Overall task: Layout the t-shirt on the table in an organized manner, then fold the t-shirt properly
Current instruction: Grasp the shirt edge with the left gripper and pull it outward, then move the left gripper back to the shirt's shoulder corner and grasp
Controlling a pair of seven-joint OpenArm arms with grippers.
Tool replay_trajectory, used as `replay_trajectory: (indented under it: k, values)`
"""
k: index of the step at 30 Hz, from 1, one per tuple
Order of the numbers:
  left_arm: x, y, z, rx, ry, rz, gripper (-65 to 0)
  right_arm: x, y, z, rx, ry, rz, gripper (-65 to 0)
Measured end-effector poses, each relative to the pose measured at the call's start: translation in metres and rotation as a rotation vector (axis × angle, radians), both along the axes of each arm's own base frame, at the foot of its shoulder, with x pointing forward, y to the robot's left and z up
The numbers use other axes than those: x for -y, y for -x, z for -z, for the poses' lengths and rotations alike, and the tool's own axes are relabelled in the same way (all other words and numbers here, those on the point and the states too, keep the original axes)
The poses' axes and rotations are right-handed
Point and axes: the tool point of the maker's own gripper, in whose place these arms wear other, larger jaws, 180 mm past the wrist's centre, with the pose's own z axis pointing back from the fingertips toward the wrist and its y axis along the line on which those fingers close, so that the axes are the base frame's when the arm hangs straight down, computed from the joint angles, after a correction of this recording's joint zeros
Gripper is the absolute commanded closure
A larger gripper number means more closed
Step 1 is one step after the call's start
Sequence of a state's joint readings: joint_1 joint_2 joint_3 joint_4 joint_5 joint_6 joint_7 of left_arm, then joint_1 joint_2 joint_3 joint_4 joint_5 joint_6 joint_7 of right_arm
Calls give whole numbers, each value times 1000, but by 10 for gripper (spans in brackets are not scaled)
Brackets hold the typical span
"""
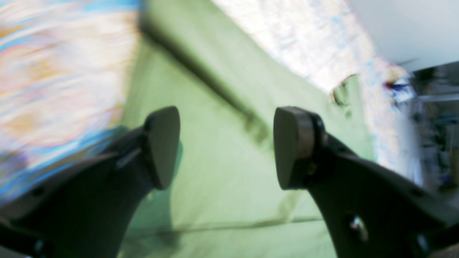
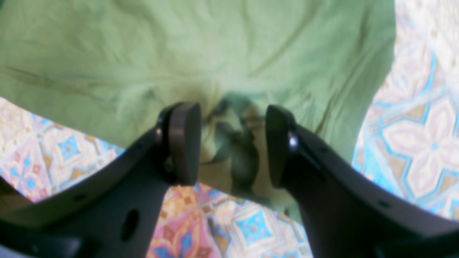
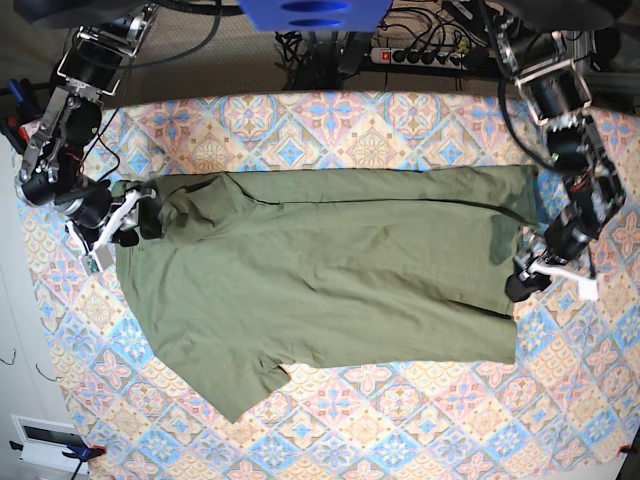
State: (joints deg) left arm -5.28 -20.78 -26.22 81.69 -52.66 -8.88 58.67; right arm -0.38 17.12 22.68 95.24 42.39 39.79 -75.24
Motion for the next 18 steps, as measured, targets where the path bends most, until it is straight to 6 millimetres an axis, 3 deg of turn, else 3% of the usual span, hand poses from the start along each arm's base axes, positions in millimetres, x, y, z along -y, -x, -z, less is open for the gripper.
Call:
replay_trajectory:
  k: [4,7,10,15,18]
  values:
    - [-9,54,-5,22,42,-26,-406,-4,-3,-4,23,-18,-7,-281]
    - [-33,102,-4,-19,15,-90,-406,-3,12,9,-30,-8,-8,-281]
    - [-33,129,-7,-17,46,-96,-406,-5,11,9,-28,-4,-16,-281]
    - [-51,188,20,-130,68,-214,-406,-10,23,20,-64,-10,-29,-281]
    - [-42,208,42,-187,134,-241,-406,-10,27,23,-78,-8,-29,-281]
